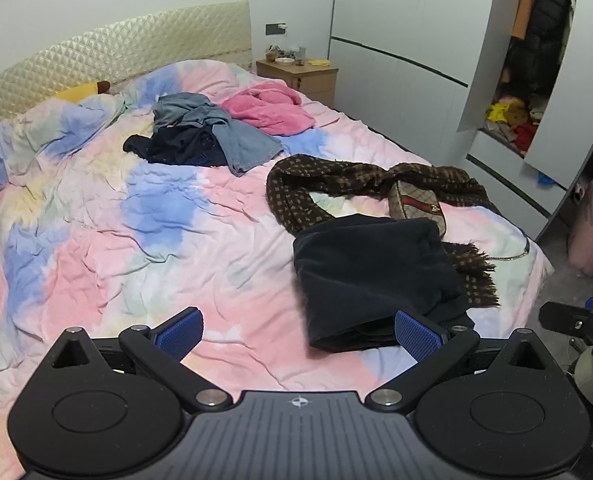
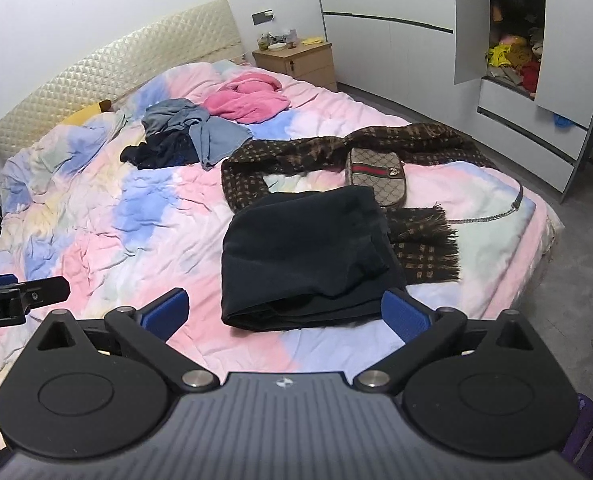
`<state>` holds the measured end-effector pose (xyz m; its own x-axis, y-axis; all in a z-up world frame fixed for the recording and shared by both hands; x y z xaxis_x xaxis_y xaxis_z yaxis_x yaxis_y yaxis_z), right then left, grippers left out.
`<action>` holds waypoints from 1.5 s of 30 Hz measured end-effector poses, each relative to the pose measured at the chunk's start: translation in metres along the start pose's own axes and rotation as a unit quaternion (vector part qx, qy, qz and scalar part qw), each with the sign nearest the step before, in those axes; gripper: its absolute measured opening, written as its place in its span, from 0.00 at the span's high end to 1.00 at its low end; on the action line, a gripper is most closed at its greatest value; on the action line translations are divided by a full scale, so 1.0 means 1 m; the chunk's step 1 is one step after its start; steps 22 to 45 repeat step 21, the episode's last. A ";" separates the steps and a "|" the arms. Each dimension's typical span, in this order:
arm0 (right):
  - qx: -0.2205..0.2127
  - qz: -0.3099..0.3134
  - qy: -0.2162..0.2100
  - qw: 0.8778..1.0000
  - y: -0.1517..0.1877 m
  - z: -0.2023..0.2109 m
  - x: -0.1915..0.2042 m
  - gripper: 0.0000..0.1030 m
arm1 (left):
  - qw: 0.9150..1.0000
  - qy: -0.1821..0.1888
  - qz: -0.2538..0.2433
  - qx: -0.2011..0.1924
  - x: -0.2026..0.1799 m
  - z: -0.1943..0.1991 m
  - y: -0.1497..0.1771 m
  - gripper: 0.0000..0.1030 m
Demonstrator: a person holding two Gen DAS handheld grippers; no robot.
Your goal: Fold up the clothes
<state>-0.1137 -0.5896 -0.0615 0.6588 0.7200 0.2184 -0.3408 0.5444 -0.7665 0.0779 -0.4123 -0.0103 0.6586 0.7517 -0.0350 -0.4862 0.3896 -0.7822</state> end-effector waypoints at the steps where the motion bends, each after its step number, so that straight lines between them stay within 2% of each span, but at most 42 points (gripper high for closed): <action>1: -0.001 0.001 -0.001 1.000 0.000 -0.001 0.001 0.00 | 1.000 0.001 -0.001 0.001 0.000 0.000 0.000 0.00; 19: -0.006 0.012 0.006 1.000 0.008 0.000 0.014 0.00 | 1.000 0.009 -0.018 0.022 -0.002 -0.006 0.004 0.00; 45: -0.005 0.011 0.004 1.000 0.010 0.000 0.014 0.00 | 1.000 0.009 -0.018 0.022 -0.002 -0.005 0.006 0.00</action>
Point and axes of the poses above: each gripper's, at about its wrist camera, not at the fingertips, and z roughly against the way its jaws point, x to its left, y to its underside, the point moved 1 cm from there along -z, roughly the way its jaws point, and after that the axes turned 10 degrees about -x, right-handed, at the moved point
